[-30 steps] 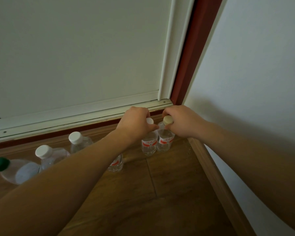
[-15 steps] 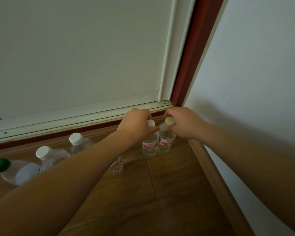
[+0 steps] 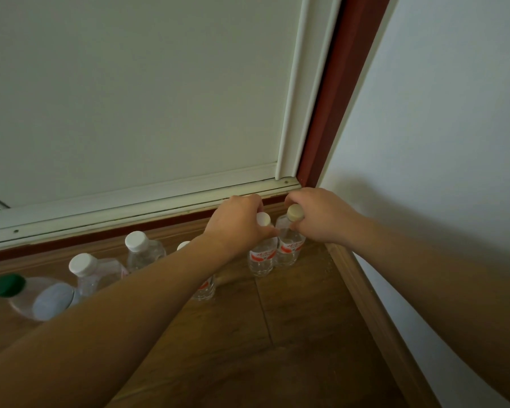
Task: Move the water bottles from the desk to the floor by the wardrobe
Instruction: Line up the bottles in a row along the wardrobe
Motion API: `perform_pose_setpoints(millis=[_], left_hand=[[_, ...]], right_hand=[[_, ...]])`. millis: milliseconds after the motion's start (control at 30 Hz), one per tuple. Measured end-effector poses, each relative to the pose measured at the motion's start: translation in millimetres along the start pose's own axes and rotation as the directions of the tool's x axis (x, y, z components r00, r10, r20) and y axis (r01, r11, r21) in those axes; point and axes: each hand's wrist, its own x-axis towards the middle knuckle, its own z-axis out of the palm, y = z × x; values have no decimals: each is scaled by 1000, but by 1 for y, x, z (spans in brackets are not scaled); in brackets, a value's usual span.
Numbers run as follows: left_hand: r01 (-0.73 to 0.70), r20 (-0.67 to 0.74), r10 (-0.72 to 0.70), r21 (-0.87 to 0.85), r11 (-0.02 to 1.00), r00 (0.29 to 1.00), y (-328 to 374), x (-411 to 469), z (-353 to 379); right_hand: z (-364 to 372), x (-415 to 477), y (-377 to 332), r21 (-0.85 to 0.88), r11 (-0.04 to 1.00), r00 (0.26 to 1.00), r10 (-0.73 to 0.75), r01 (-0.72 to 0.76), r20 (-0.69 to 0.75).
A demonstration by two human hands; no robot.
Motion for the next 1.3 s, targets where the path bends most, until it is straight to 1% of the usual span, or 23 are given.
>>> perform_pose_setpoints(millis=[100, 233, 367, 467, 567, 667, 800, 867, 967, 1100, 1300], left_hand=[[-15, 9, 15, -3, 1000, 1000, 0, -2, -2], [-32, 12, 32, 17, 999, 999, -5, -5, -12], [-16, -14, 17, 42, 999, 1000, -24, -13, -34], [17, -15, -16, 90, 996, 1000, -48, -23, -56], [82, -8, -81, 132, 988, 997, -76, -39, -76], [134, -16, -133, 208, 969, 991, -101, -56, -87], [184, 46, -202, 259, 948, 978, -129, -77, -90], [191, 65, -214, 257, 947, 975, -138, -82, -89], [202, 65, -220, 208, 957, 973, -143, -85, -87], [179, 65, -191, 153, 972, 980, -141, -83, -85], [139, 58, -149, 154, 978, 987, -135, -79, -79]], right_hand=[[-4, -2, -3, -27, 1000, 1000, 8, -7, 15], [-11, -4, -12, -16, 1000, 1000, 0, 0, 6], [-20, -1, -41, 5, 997, 996, -77, 77, -33], [-17, 2, -75, 16, 988, 988, -152, 152, -33], [-4, 4, -110, 19, 970, 969, -244, 244, 20], [10, 8, -138, 38, 949, 945, -316, 314, 80], [26, 12, -163, 10, 931, 920, -361, 364, 149], [33, 15, -169, -16, 928, 916, -364, 372, 166], [39, 21, -171, -47, 937, 924, -333, 347, 188], [41, 24, -167, -36, 949, 934, -302, 314, 189], [35, 28, -148, -18, 969, 955, -239, 246, 176]])
